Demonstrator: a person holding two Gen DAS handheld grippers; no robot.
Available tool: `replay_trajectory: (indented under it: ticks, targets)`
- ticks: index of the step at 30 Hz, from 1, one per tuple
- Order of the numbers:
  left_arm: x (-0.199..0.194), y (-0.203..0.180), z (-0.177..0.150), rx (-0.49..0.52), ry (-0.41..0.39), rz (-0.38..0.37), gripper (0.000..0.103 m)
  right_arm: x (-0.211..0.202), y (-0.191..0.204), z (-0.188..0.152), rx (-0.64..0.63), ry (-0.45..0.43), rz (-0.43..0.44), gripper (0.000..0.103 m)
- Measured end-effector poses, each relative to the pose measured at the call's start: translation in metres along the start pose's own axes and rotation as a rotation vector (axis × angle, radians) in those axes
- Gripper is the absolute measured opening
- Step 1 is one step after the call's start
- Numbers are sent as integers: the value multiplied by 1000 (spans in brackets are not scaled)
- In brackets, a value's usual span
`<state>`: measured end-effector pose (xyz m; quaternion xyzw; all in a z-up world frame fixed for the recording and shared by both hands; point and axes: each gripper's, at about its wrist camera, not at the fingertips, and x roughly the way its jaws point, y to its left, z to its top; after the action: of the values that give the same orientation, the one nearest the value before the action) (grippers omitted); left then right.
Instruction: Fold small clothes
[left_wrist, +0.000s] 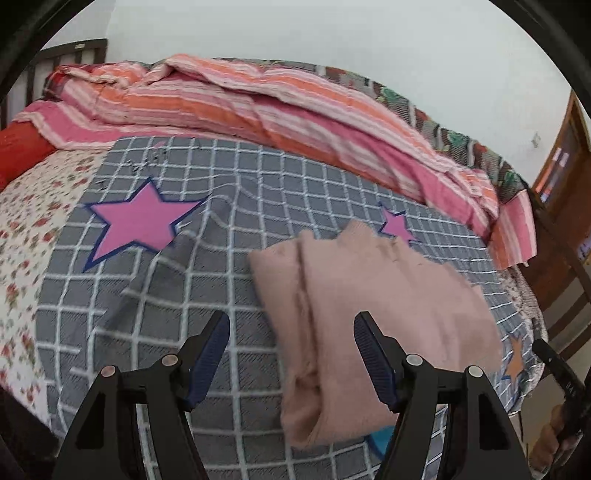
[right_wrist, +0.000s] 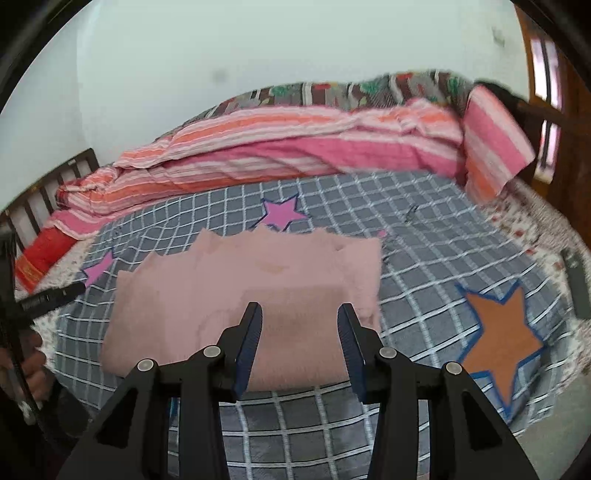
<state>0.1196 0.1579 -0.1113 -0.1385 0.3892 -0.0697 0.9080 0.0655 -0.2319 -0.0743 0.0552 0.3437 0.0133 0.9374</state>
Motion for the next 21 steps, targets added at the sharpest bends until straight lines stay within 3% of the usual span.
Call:
replay_trajectory:
  ticks: [6, 13, 21]
  targets:
    - [-6, 1, -35, -36, 4, -7, 68, 21, -15, 2, 3, 53, 51, 40]
    - [-6, 4, -80, -115, 14, -6, 68, 30, -27, 1, -23, 51, 94, 39]
    - [21, -7, -114, -162, 44, -140, 69, 43, -24, -2, -62, 46, 100, 39]
